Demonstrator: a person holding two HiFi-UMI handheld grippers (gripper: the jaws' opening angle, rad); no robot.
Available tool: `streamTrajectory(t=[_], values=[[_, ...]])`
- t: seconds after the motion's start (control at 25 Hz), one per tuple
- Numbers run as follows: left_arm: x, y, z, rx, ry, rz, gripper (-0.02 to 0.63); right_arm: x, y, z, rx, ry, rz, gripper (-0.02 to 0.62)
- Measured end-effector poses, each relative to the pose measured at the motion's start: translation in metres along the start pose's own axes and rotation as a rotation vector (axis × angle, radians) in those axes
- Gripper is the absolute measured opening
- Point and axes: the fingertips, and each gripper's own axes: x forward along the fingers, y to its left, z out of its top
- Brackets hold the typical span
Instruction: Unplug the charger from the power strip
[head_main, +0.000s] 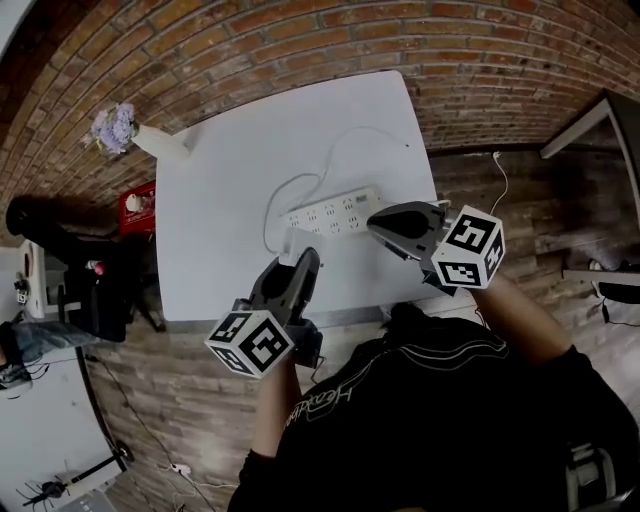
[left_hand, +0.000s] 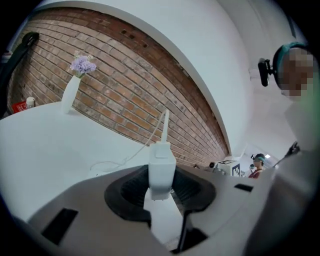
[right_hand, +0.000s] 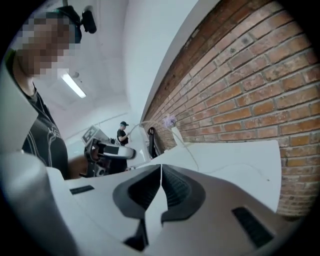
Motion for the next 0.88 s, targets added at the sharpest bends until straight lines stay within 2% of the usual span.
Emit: streamTrajectory(t=[0.12,0.4,0.64,0.88], values=[[-0.019,-0.021,-0.002,0.024,-0.003,-0.029,0.135,-0.018,0.036,0.014,0.012,-0.064,0.017,0.000],[-0.064,-0.057,-0.024,0.080,0.005,-0.059,0.135,-0.055,0.101,0.017,0.074,-0.183,0.022,-0.002],[-0.092,-0.074,-0.047,0.112,0.010,-0.061,0.135,-0.075,0.144,0.007,0.037,-0.194,-0.004,-0.002],[-0.111,-0.080,-0.060,0.142,0.006,-0.065,0.135,-0.079,0.167,-0.009,0.027,-0.190,-0.033,-0.002]])
